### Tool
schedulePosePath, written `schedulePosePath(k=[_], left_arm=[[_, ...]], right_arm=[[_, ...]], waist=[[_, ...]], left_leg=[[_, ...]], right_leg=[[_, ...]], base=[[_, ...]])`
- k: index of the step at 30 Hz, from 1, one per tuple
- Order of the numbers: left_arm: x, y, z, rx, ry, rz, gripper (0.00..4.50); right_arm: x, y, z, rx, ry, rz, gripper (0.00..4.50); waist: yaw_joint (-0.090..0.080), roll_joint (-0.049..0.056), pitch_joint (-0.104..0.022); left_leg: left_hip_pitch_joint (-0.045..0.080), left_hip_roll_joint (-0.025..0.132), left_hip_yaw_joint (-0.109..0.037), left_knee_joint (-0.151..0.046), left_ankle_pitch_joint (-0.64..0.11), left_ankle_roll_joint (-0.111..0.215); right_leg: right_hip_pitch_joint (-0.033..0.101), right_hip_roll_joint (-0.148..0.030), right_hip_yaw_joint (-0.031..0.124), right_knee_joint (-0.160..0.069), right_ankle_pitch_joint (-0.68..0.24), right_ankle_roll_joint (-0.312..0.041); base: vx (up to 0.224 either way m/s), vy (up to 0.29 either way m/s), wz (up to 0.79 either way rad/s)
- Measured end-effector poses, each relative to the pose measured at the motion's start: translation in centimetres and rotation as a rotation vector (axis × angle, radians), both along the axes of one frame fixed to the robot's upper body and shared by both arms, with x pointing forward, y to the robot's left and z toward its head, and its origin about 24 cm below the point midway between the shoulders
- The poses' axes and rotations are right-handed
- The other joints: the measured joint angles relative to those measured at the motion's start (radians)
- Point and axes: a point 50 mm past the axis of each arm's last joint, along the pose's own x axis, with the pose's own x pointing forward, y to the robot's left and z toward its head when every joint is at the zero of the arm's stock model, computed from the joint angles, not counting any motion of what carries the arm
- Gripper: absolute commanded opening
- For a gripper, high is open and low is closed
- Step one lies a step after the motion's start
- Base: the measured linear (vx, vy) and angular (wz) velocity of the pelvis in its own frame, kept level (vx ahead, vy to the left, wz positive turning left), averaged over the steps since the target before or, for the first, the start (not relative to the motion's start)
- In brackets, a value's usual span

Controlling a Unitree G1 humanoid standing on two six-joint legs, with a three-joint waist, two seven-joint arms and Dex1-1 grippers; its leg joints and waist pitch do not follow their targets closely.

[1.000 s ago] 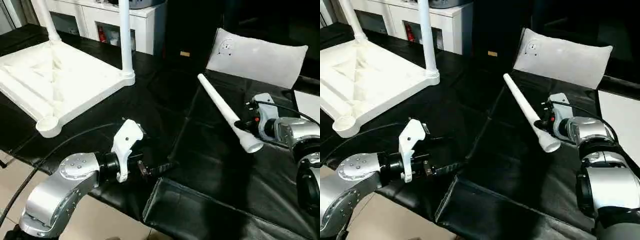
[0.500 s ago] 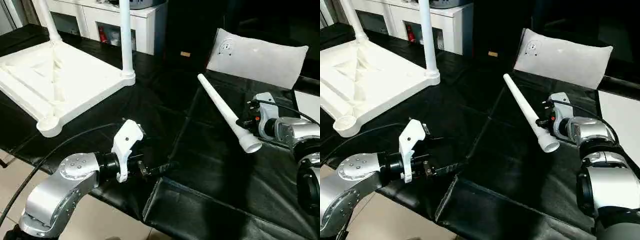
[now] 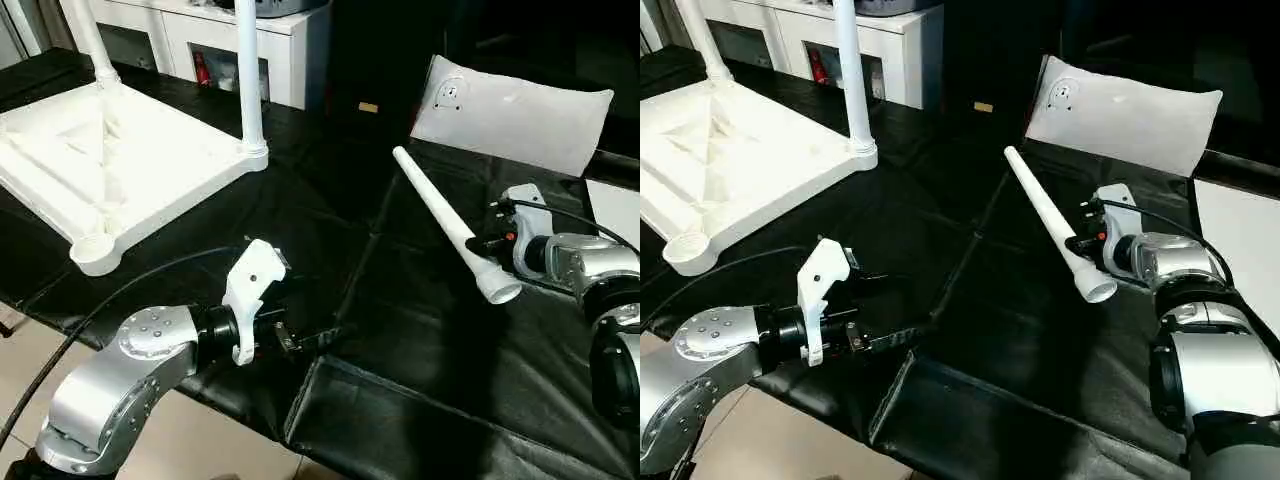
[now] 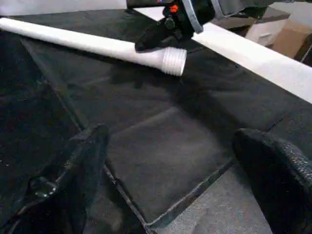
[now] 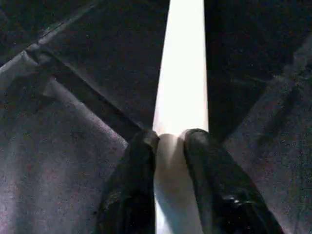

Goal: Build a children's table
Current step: Pick table leg

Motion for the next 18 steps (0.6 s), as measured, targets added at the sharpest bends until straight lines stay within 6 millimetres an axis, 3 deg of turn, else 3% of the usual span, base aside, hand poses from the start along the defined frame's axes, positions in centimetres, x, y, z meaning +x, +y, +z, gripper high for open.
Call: schedulePosePath(k=[18], left_arm=[[-0.09,-0.12,0.22,0.001,-0.012,0.008,4.5]], right_arm=[[0.09,0.3,-0.13,-0.061,0.011,0.032,2.87]], waist=[[-0.001,-0.004,0.001]], left_leg=[[0.0,0.0,0.0,0.0,0.0,0.0]], right_leg=[[0.0,0.0,0.0,0.0,-0.001,0.002]], base=[[0.0,0.0,0.0]])
